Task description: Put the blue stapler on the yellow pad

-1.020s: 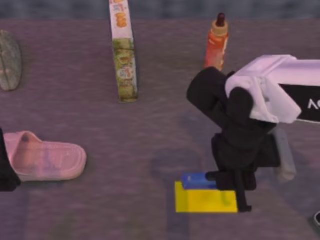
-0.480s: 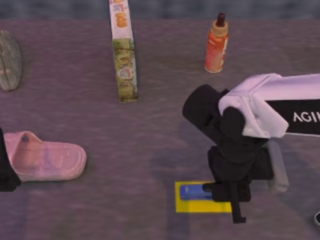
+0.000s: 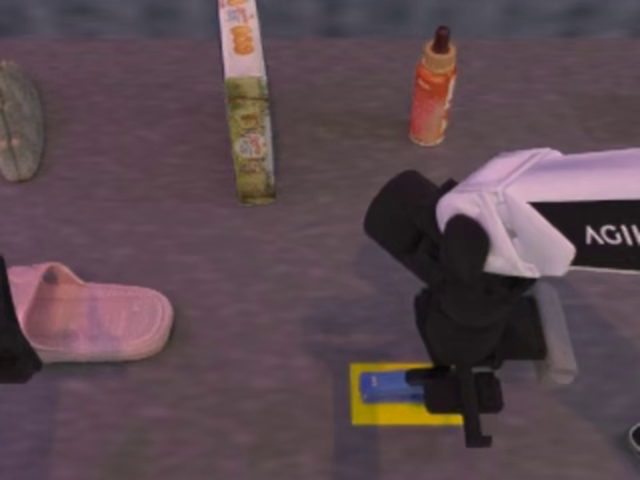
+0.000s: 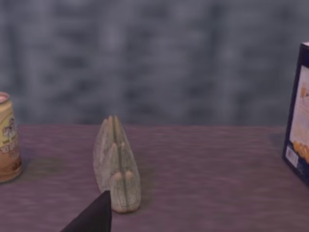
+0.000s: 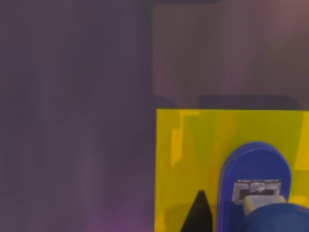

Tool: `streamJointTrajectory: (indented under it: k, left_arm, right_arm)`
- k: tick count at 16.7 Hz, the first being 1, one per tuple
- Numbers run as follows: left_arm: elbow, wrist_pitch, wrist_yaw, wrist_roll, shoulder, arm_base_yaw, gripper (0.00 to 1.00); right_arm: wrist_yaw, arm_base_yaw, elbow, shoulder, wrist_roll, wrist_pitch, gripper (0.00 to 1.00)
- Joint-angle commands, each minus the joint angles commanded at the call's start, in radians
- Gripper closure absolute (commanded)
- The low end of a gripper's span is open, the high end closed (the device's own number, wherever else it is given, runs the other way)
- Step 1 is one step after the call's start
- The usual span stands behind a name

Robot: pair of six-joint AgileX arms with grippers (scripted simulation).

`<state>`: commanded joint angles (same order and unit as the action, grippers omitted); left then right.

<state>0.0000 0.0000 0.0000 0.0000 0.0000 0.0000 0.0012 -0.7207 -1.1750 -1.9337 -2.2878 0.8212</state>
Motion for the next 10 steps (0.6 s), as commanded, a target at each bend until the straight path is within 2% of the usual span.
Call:
streamJointTrajectory:
  k: [4,10]
  left_arm:
    - [0.0,0.0,0.0,0.0,0.0,0.0,0.0]
    - [0.0,0.0,0.0,0.0,0.0,0.0,0.0]
  right_arm:
    - [0.0,0.0,0.0,0.0,0.0,0.0,0.02]
    - [0.0,0.0,0.0,0.0,0.0,0.0,0.0]
